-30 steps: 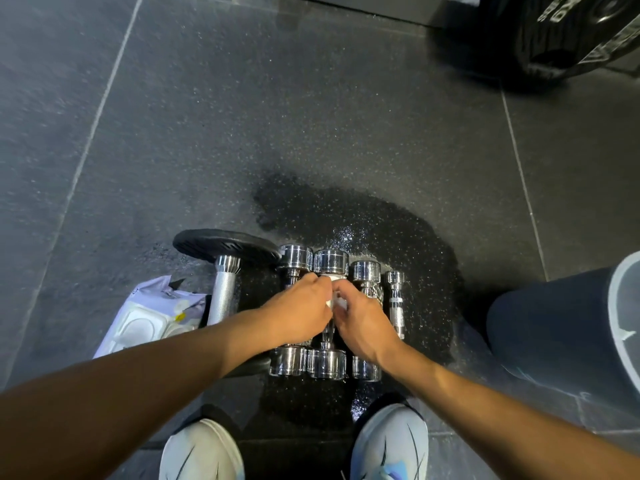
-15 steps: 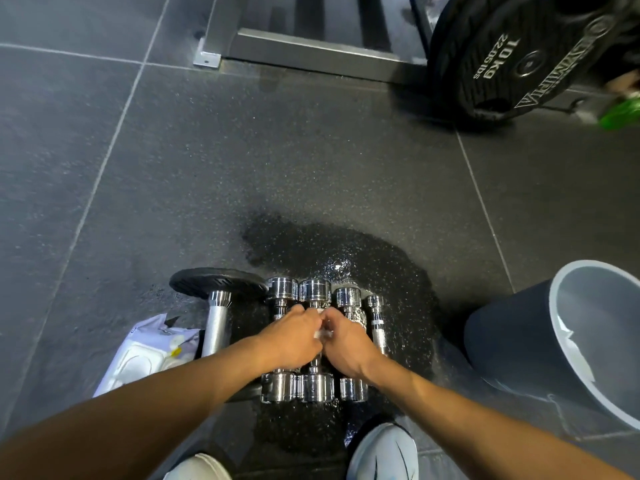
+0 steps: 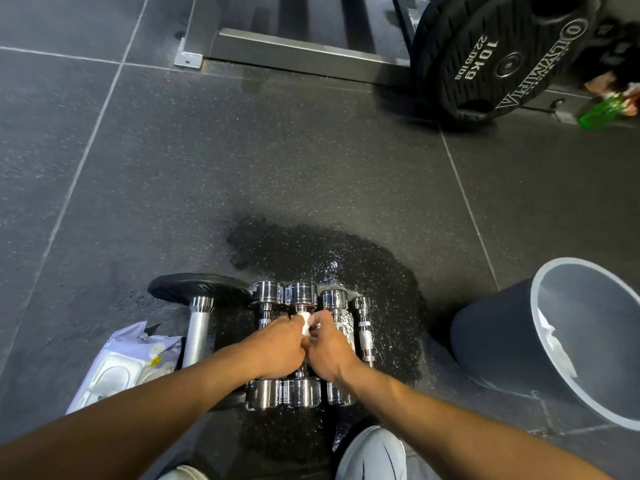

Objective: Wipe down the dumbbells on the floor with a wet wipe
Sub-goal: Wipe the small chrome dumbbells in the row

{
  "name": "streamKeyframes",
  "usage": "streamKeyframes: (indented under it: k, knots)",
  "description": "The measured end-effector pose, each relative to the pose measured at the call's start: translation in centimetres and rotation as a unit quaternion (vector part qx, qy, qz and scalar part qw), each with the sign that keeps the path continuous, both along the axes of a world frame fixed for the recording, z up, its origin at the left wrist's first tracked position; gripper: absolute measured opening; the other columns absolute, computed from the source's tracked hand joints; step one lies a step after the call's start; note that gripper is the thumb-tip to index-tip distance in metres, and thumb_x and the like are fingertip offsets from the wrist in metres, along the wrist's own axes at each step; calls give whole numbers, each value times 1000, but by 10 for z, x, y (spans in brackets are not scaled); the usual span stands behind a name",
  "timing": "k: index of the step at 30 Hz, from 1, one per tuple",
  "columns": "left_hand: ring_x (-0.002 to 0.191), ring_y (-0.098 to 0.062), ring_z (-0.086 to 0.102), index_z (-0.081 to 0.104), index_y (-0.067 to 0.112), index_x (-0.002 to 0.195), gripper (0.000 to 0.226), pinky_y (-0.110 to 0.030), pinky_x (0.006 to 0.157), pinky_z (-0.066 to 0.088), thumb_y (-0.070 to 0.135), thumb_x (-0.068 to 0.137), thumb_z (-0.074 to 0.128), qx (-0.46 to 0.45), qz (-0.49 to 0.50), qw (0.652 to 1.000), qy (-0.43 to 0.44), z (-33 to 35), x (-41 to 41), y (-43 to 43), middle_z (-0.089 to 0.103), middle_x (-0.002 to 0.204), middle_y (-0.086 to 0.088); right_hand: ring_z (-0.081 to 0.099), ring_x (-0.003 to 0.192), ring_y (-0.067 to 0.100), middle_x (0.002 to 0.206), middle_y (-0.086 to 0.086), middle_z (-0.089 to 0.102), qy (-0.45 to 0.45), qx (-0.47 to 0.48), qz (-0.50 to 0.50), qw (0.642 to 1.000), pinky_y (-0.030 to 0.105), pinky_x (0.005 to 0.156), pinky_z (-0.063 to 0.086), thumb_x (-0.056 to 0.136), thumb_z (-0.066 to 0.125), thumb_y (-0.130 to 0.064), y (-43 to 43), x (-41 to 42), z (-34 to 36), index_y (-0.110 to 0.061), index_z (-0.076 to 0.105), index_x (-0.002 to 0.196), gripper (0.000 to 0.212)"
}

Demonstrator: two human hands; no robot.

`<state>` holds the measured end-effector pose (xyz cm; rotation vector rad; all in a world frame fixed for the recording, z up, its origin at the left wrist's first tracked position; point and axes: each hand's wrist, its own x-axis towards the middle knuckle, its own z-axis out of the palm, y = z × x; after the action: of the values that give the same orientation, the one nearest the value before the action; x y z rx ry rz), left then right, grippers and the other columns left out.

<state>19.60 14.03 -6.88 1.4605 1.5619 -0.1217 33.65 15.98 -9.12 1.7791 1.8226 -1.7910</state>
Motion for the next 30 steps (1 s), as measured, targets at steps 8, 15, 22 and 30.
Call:
streamKeyframes:
  k: [8,15,22,30]
  knots:
    - [94,-18,61,44,13,134,41,-28,65,50,27,98,59,-65,-14,998,-2,4,11,-2,61,117,-5,64,89,18,104,10,62,-65,-77,17,995,33,79,62,96,51,7,6,2,7,-10,45,118,29]
    - [85,-14,60,44,18,129,34,-24,54,44,14,96,51,-3,107,993,-46,0,5,6,54,113,-4,54,57,8,78,8,57,64,-133,-158,976,20,49,48,102,50,-5,23,-16,3,-4,55,95,8]
    - [85,-16,65,34,14,138,51,-31,63,56,11,91,53,-58,25,997,-34,6,4,1,61,101,-2,46,64,9,82,-1,52,-40,-38,-58,997,17,52,42,109,38,-12,0,-8,-10,-6,47,122,17]
    - [77,-11,57,19,9,148,66,-21,52,41,21,96,59,-109,18,993,-34,13,17,-4,58,99,-2,63,87,20,106,11,66,-70,-67,-27,995,28,73,60,101,47,2,-1,0,1,-15,49,108,19]
